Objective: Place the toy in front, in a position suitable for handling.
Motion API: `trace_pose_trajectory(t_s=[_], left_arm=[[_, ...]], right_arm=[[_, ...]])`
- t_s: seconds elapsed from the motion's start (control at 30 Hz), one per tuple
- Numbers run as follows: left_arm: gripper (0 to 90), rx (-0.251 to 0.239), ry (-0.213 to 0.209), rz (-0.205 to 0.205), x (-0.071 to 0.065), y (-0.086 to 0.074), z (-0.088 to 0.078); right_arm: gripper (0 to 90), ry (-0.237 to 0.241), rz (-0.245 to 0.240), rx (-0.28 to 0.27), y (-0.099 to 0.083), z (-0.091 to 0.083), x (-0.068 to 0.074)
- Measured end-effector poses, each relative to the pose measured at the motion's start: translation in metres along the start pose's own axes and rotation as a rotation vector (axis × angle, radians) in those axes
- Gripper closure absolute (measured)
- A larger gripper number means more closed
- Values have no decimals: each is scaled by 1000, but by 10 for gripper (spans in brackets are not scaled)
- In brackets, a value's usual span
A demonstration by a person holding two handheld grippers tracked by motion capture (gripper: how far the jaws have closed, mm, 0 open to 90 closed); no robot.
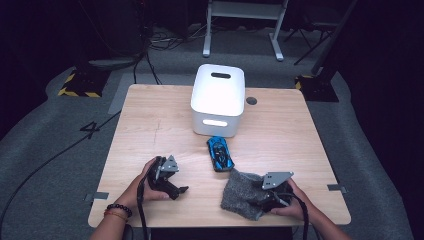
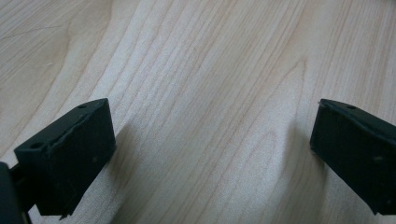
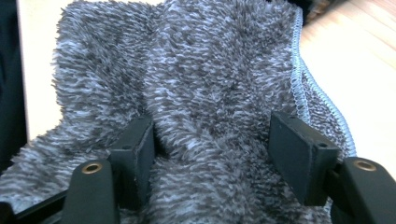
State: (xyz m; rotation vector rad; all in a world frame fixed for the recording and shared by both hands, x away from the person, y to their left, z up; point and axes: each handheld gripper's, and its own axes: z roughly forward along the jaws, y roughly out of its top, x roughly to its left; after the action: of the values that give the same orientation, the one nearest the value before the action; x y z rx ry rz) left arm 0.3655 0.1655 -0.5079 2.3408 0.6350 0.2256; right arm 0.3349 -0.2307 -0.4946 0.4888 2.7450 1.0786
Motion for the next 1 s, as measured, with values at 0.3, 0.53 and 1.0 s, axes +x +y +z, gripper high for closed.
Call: trace_pose_trajectory(t_s=[0.3,0.53,1.0], left_arm=[[2,1,1,-2,0,0,0],[2,1,1,-2,0,0,0],[2,1,1,-1,0,0,0]], right_arm=[[355,-67,76,-3,-18,-16,-29],[354,-162,176,-16,-41,-35,-63],[319,-262,258,-21,-59,-53,-86]])
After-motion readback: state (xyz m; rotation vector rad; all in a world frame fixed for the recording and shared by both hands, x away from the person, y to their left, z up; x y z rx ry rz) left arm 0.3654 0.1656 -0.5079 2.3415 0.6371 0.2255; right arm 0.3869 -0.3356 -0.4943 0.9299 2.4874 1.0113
